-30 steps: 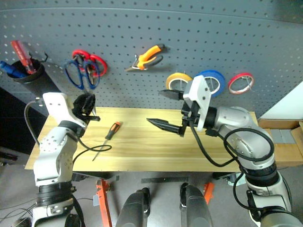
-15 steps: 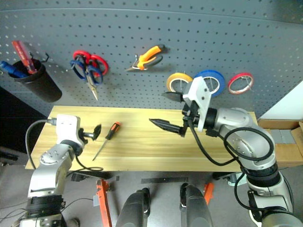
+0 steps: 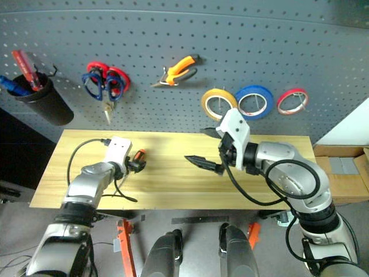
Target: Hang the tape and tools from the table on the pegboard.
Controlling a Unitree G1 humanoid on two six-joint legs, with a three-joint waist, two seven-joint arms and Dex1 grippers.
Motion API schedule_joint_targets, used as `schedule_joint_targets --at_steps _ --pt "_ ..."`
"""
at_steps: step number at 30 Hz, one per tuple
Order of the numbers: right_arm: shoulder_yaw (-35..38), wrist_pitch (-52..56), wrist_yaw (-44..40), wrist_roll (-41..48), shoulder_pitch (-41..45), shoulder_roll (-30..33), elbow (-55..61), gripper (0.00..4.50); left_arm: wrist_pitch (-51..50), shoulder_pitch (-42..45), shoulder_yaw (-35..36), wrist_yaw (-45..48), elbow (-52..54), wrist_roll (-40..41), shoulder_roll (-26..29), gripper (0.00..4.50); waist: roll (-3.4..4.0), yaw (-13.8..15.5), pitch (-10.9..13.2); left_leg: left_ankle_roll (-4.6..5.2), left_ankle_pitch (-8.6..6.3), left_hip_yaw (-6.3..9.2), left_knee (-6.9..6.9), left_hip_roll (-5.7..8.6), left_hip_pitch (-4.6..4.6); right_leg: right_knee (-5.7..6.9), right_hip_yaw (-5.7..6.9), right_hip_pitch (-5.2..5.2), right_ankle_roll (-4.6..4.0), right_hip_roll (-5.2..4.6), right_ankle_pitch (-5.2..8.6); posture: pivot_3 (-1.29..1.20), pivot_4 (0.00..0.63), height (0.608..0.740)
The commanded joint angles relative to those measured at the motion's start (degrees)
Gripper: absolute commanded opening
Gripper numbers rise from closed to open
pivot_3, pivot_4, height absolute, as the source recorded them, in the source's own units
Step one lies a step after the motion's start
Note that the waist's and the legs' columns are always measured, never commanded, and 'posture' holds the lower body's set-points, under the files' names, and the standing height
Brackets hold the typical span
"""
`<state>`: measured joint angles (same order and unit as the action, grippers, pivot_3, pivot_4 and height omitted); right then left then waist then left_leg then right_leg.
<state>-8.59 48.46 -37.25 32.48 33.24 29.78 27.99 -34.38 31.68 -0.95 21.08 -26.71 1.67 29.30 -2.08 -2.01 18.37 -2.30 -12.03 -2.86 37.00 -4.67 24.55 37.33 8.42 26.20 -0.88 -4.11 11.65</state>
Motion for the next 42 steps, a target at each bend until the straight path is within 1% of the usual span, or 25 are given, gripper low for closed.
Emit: schedule_joint_targets --at_steps 1,4,12,13,17,21,26,30,34,36,38,42 --pt "0.61 0.44 0.62 0.72 0.06 -0.15 3.35 4.5 1.25 1.22 -1.02 1.5 -3.99 -1.0 -0.65 4.49 0.0 -0.02 0.0 0.0 0.0 0.0 0.0 0.0 0.0 0.01 0.01 0.0 0.0 0.0 0.0 -0.18 0.31 0.74" --pt "1.06 0.8 1.08 0.62 0.02 0.13 3.75 4.5 1.54 1.41 -1.24 1.75 -4.83 -1.21 -0.7 3.87 0.0 0.06 0.0 0.0 0.0 0.0 0.03 0.0 -0.04 0.1 -0.03 -0.01 0.0 -0.01 0.0 -0.19 0.313 0.74" --pt "1.97 0.37 2.02 0.05 0.42 0.37 2.88 4.5 3.07 0.91 1.37 -1.34 -6.67 -0.76 -0.25 1.06 0.0 0.0 0.0 0.0 0.01 -0.06 0.04 -0.01 -0.21 0.3 -0.16 -0.02 -0.01 -0.03 0.02 -0.18 0.315 0.74" --pt "1.97 0.22 2.07 -0.06 0.62 0.35 2.65 4.5 3.67 0.49 2.24 -1.92 -6.12 -0.45 -0.05 0.83 0.0 -0.01 0.0 0.0 0.01 -0.08 0.04 -0.01 -0.22 0.31 -0.18 -0.02 -0.01 -0.03 0.02 -0.18 0.315 0.74" --pt "2.08 0.19 2.31 -0.12 0.96 0.42 2.2 4.5 6.43 -2.21 5.13 -4.24 -2.25 -0.15 0.53 0.82 -0.01 -0.19 0.0 0.0 0.01 -0.13 0.03 -0.02 -0.22 0.3 -0.21 0.0 -0.01 -0.03 0.02 -0.17 0.314 0.74" --pt "2.95 1.0 2.39 1.18 1.18 0.19 2.19 4.5 10.25 -9.86 9.24 -6.41 8.76 0.76 0.37 0.81 -0.01 -0.47 0.01 0.0 0.0 -0.18 -0.02 -0.03 -0.21 0.27 -0.24 0.02 -0.01 -0.05 0.02 -0.17 0.311 0.74" --pt "3.86 0.76 1.45 2.78 1.49 -0.13 2.75 4.5 15.93 -18.26 13.12 -11.72 21.57 -0.54 -0.75 0.81 -0.02 -0.25 0.02 -0.01 0.0 -0.16 -0.01 -0.06 -0.2 0.25 -0.2 0.03 -0.01 -0.07 0.02 -0.16 0.306 0.74" --pt "3.72 -5.05 -1.1 1.44 0.96 -0.21 2.75 4.5 22.64 -27.49 17.0 -14.31 36.44 -0.29 -3.23 0.81 -0.03 0.11 0.01 -0.01 0.0 -0.18 -0.02 -0.04 -0.2 0.18 -0.23 0.01 -0.01 -0.11 0.02 -0.14 0.294 0.74" --pt "3.87 -9.62 -5.07 2.03 0.34 -0.16 2.66 4.5 22.74 -32.74 19.26 -17.11 47.06 -2.03 -5.03 0.81 -0.04 0.31 0.0 -0.01 0.0 -0.15 -0.08 -0.06 -0.16 0.03 -0.16 0.0 -0.01 -0.08 0.02 -0.11 0.279 0.74" --pt "4.29 -10.75 -7.6 3.61 0.62 -0.24 2.09 4.5 22.09 -33.42 20.47 -18.42 50.95 -2.62 -5.48 0.81 -0.04 0.38 0.0 -0.01 0.0 -0.13 -0.07 -0.05 -0.13 0.01 -0.14 0.0 -0.01 -0.07 0.02 -0.1 0.272 0.74" --pt "4.94 -11.64 -9.87 5.3 1.68 -0.48 1.17 4.5 20.93 -32.28 22.32 -19.66 53.94 -3.04 -5.27 0.81 -0.07 0.52 -0.02 -0.01 0.0 -0.09 -0.03 -0.05 -0.1 0.01 -0.09 -0.01 0.0 -0.07 0.02 -0.08 0.262 0.74" --pt "5.17 -12.97 -12.1 6.2 4.04 -0.89 -1.25 4.5 20.97 -27.3 25.88 -19.77 55.77 -4.52 -1.17 0.81 -0.13 0.73 -0.06 0.0 0.0 -0.01 0.02 -0.05 -0.1 0.05 -0.03 -0.03 -0.01 -0.04 0.0 -0.06 0.249 0.74"
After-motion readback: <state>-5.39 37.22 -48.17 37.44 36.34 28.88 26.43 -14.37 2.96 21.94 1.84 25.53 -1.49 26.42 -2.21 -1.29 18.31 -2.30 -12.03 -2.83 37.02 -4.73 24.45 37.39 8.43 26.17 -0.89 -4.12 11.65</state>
